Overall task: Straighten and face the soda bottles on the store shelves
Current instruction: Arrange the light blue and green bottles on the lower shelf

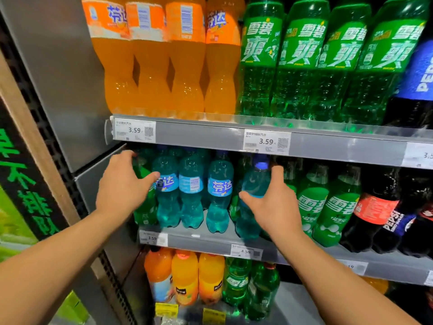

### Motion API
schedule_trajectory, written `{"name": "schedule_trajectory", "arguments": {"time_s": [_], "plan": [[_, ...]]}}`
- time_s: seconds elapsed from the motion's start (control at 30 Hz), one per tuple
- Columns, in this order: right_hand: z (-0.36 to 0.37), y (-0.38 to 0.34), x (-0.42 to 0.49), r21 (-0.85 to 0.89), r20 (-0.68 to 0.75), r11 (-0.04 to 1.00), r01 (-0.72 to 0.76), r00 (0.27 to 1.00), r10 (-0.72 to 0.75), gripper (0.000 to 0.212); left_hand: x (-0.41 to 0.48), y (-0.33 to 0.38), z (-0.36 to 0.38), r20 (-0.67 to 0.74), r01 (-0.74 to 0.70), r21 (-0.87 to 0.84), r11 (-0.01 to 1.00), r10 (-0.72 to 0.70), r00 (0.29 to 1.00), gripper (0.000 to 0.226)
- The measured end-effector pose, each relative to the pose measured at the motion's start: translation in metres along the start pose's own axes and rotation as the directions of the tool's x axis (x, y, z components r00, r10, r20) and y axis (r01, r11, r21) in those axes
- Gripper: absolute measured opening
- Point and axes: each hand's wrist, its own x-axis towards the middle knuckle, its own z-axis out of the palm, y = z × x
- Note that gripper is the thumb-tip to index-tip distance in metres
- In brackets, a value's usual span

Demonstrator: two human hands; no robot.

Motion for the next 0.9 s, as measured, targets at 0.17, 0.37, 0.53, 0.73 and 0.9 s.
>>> {"name": "schedule_trajectory", "arguments": {"time_s": [0.17,0.37,0.53,0.73,0.9], "plan": [[-0.004,0.004,-0.006,0.037,0.041,0.999,0.011,0.999,-0.013,0.064,0.003,-0.002,-0.004,0.013,0.000,0.037,0.999,0.000,1.000,0.059],[-0.002,0.001,-0.012,0.026,0.098,0.999,0.028,0.995,-0.031,0.062,0.015,0.012,-0.002,0.023,0.130,-0.029,0.991,-0.130,0.991,0.067],[-0.004,-0.001,-0.013,-0.001,0.118,0.999,0.044,0.992,-0.044,0.057,0.019,0.011,0.002,-0.019,0.169,-0.054,0.984,-0.170,0.985,0.054],[-0.006,0.000,-0.010,-0.002,0.113,0.998,0.055,0.992,-0.054,0.054,0.017,0.004,-0.010,-0.053,0.064,0.091,0.994,-0.060,0.997,0.041],[-0.007,-0.001,-0.008,-0.018,0.129,0.998,0.060,0.990,-0.057,0.053,-0.005,0.004,-0.010,-0.024,0.017,0.095,0.995,-0.014,1.000,0.038]]}}
